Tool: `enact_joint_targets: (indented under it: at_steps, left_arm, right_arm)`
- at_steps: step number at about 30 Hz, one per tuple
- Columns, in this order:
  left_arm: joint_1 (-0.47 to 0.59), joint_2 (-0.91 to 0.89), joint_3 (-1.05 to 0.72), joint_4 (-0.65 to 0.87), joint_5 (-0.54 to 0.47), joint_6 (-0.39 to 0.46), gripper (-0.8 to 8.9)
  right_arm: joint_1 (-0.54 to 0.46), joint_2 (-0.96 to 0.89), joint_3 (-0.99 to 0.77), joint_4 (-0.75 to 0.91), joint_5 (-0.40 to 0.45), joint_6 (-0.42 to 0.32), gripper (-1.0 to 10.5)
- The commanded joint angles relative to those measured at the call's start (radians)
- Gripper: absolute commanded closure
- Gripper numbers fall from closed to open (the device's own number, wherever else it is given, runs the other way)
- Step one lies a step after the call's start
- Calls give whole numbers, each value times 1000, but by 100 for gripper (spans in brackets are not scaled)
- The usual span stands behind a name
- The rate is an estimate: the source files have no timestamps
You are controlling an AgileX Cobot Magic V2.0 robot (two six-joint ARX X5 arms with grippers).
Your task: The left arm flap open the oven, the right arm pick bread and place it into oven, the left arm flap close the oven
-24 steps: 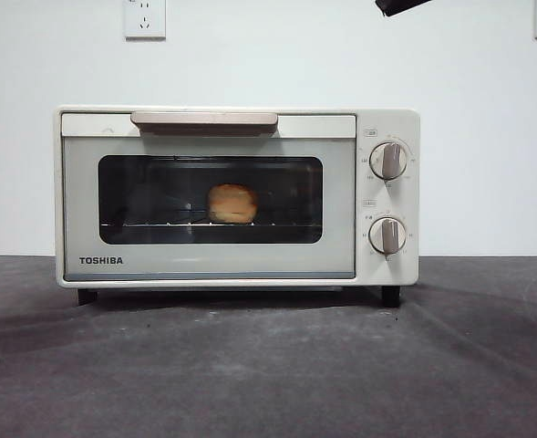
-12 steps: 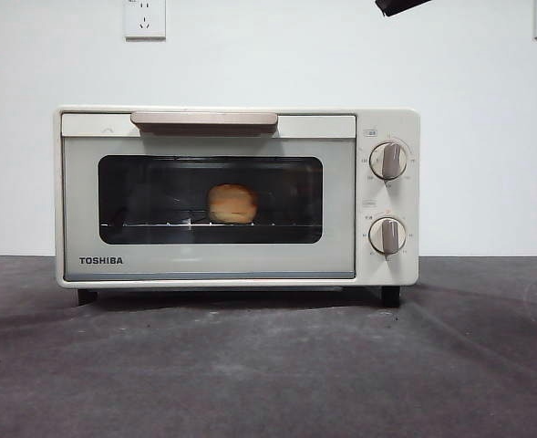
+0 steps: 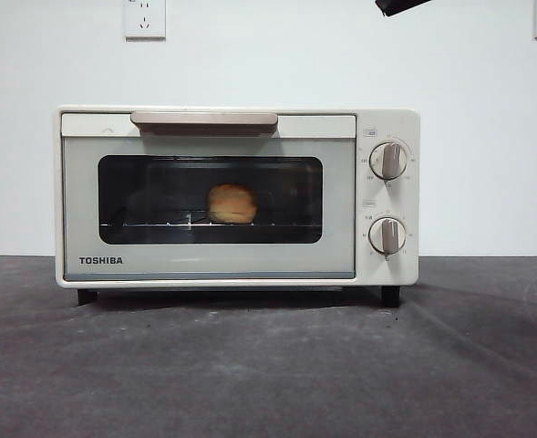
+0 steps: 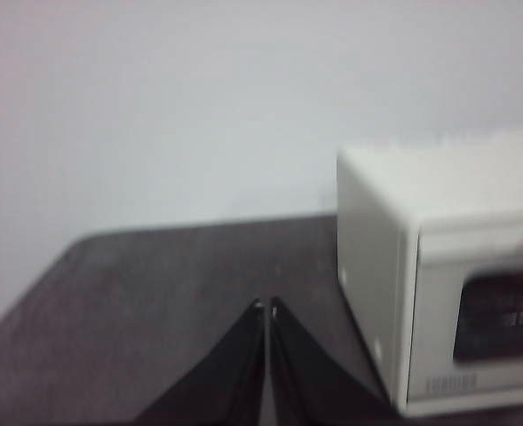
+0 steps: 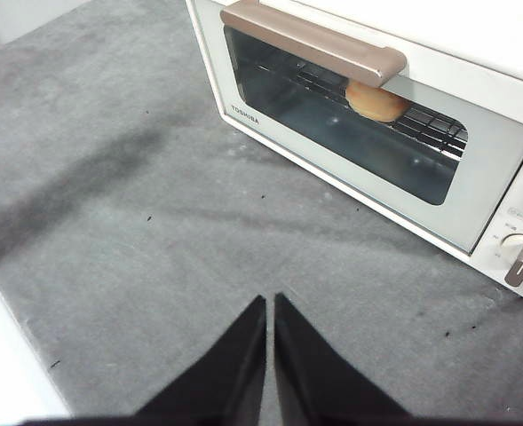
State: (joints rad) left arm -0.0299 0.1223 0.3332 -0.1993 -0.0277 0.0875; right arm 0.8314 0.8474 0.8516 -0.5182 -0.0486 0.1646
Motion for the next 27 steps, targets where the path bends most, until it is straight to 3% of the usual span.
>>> enact_joint_targets:
  at_steps: [1, 9, 27]
  left_arm:
    - [3, -34, -68, 13, -3, 5, 797]
    - [3, -112, -208, 10, -3, -2, 797]
    - [2, -119, -321, 11, -3, -3, 797]
  right_arm:
    - [11, 7, 9, 10, 4, 6, 936]
    - [11, 7, 9, 10, 4, 6, 936]
    - [11, 7, 9, 10, 4, 6, 936]
